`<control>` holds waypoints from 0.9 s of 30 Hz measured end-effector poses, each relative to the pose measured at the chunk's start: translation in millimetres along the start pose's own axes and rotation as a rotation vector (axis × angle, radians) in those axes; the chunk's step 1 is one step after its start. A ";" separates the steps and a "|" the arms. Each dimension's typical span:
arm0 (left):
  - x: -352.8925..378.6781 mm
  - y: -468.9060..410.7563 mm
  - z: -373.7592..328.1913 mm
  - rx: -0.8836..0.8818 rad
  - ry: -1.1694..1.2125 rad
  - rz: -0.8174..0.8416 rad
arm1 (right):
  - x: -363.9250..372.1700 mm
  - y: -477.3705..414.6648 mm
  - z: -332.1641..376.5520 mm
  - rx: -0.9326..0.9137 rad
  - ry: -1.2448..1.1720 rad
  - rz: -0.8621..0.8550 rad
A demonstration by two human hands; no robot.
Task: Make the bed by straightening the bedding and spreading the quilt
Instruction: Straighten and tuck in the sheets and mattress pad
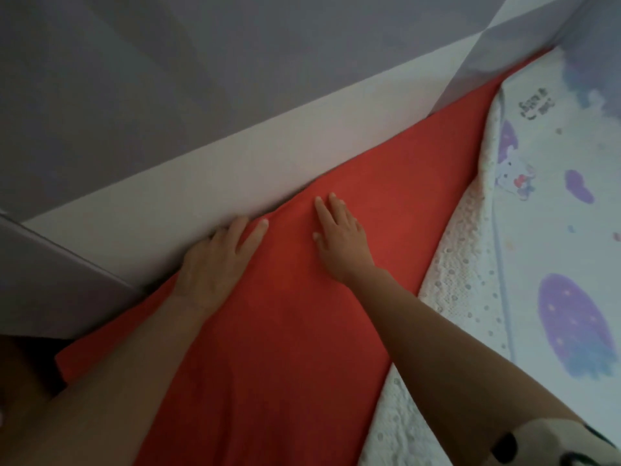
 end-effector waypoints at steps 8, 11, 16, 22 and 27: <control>33.3 40.3 -12.3 0.265 0.150 0.320 | 25.4 -8.0 12.0 0.045 -0.054 0.157; 53.2 37.6 1.3 0.225 0.161 0.391 | 33.3 -19.0 9.2 0.041 -0.061 0.195; 57.5 39.7 -1.0 0.218 0.186 0.475 | 11.0 3.8 -3.2 -0.057 -0.114 0.203; 38.3 20.9 -10.1 0.164 0.112 0.496 | -44.5 69.0 -115.2 0.148 -0.039 0.053; 7.3 -13.3 -59.2 0.082 0.085 0.431 | -72.0 138.5 -224.5 0.444 0.030 -0.041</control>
Point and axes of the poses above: each hand's wrist, its own y-axis away from the middle knuckle, its own x-axis out of the palm, z = x × y, the point moved 10 cm from there along -y, towards the middle knuckle
